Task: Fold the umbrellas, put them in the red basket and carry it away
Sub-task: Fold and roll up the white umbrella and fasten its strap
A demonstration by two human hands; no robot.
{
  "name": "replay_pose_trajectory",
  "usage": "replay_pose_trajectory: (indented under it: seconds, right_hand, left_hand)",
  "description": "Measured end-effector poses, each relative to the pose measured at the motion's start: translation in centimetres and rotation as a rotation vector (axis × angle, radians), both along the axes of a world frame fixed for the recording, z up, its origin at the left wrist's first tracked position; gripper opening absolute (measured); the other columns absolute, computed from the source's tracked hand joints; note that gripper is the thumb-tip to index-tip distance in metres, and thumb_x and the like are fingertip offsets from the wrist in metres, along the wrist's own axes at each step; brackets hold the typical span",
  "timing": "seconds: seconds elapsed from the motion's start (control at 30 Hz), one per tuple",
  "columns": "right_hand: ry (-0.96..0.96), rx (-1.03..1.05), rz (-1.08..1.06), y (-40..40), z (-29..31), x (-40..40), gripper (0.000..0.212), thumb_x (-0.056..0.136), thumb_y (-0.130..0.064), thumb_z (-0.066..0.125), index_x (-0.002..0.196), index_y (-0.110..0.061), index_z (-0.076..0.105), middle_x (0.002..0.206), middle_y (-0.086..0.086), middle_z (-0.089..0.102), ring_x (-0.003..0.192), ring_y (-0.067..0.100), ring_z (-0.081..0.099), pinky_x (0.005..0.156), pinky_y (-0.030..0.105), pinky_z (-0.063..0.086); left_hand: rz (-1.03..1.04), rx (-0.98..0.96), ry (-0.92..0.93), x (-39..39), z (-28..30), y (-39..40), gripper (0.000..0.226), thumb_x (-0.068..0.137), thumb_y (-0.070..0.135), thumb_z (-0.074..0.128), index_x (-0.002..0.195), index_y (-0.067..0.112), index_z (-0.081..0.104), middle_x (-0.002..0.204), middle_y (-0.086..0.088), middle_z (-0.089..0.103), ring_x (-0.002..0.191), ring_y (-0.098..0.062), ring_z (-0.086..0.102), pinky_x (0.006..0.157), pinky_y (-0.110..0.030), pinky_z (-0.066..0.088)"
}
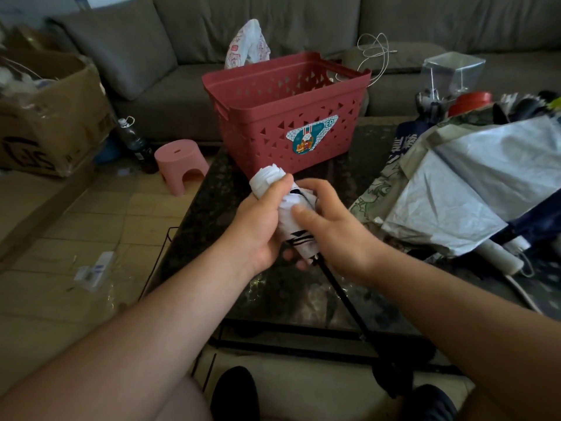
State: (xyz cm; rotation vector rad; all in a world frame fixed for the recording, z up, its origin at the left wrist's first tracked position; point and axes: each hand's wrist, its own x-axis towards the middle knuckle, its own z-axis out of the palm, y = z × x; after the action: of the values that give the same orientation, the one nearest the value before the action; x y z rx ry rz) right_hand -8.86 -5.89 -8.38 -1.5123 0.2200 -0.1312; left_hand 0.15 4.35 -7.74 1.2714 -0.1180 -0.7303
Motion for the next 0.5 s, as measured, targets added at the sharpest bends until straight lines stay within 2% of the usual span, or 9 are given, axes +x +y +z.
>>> replay_pose_trajectory:
  seconds: [0.07,0.1,0.13,0.17,0.23,0.3,0.4,0.43,0.5]
  right_hand:
    - [-0.074,-0.422,-0.025,-0.4,-0.6,-0.2,0.053,0.102,-0.035,0.063,0.148,-0.036,0.036,0.125,-0.005,0.063,0.092,0.008,0.069,0.070,0.032,0.060]
    - [-0.104,-0.586,-0.058,-0.6,-0.9,-0.2,0.058,0.101,-0.036,0.065,0.151,-0.033,0.036,0.129,-0.010,0.060,0.103,0.001,0.065,0.081,0.026,0.056]
    - [-0.122,-0.679,-0.097,-0.8,-1.1,-0.2,0.055,0.101,-0.035,0.065,0.148,-0.027,0.038,0.128,-0.011,0.060,0.108,-0.001,0.062,0.085,0.021,0.052]
    - [-0.131,-0.711,-0.130,-1.0,-1.1,-0.2,0.047,0.101,-0.032,0.064,0.142,-0.024,0.042,0.122,-0.010,0.062,0.105,-0.002,0.061,0.082,0.019,0.049]
    - [-0.116,-0.624,-0.167,-1.1,-1.0,0.0,0.028,0.103,-0.027,0.061,0.124,-0.023,0.045,0.101,-0.006,0.066,0.081,0.001,0.064,0.067,0.018,0.049]
    - [-0.091,-0.369,-0.161,-0.8,-0.6,0.2,0.016,0.105,-0.024,0.059,0.113,-0.021,0.046,0.080,0.004,0.066,0.061,0.013,0.063,0.052,0.027,0.050]
    - [-0.057,-0.007,-0.117,-0.1,0.3,0.4,0.010,0.106,-0.021,0.058,0.107,-0.017,0.049,0.084,0.013,0.064,0.060,0.024,0.062,0.046,0.030,0.048]
    - [-0.053,0.057,-0.107,0.0,0.5,0.4,0.010,0.106,-0.021,0.059,0.106,-0.017,0.049,0.086,0.013,0.065,0.061,0.024,0.062,0.046,0.030,0.047]
    - [-0.052,0.093,-0.102,-0.1,0.7,0.4,0.012,0.105,-0.021,0.060,0.106,-0.017,0.049,0.093,0.013,0.067,0.062,0.025,0.065,0.048,0.031,0.050]
  left_hand:
    - [0.096,-0.011,-0.032,-0.2,0.4,-0.6,0.030,0.101,0.031,0.069,0.122,0.009,0.068,0.093,-0.013,0.078,0.077,-0.025,0.079,0.059,-0.036,0.062]
    - [0.103,-0.002,-0.059,-0.2,0.5,-0.9,0.028,0.102,0.029,0.068,0.121,0.009,0.068,0.093,-0.011,0.078,0.080,-0.023,0.079,0.065,-0.035,0.064]
    - [0.080,0.010,-0.073,-0.2,0.5,-1.0,0.030,0.102,0.031,0.067,0.122,0.008,0.068,0.095,-0.011,0.078,0.084,-0.022,0.079,0.073,-0.036,0.066]
    - [0.040,0.010,-0.056,-0.2,0.8,-1.0,0.035,0.103,0.035,0.065,0.123,0.007,0.069,0.100,-0.012,0.079,0.091,-0.024,0.079,0.082,-0.039,0.065]
    - [-0.054,-0.040,0.058,0.2,1.4,-0.7,0.045,0.102,0.044,0.061,0.127,0.007,0.069,0.109,-0.012,0.079,0.102,-0.028,0.077,0.095,-0.043,0.061]
    - [-0.111,-0.135,0.143,0.6,2.1,-0.3,0.043,0.098,0.047,0.060,0.123,0.013,0.069,0.105,-0.010,0.078,0.097,-0.028,0.076,0.094,-0.043,0.059]
    - [-0.073,-0.252,0.183,0.9,2.2,-0.6,0.026,0.090,0.042,0.064,0.103,0.019,0.065,0.093,-0.003,0.076,0.076,-0.022,0.076,0.075,-0.037,0.064]
    - [-0.058,-0.261,0.178,1.0,2.0,-0.8,0.021,0.094,0.040,0.062,0.095,0.019,0.063,0.087,-0.001,0.075,0.070,-0.019,0.075,0.068,-0.035,0.064]
    - [-0.053,-0.230,0.176,1.3,1.7,-1.2,0.027,0.101,0.038,0.056,0.085,0.017,0.061,0.074,-0.002,0.073,0.062,-0.018,0.073,0.062,-0.031,0.062]
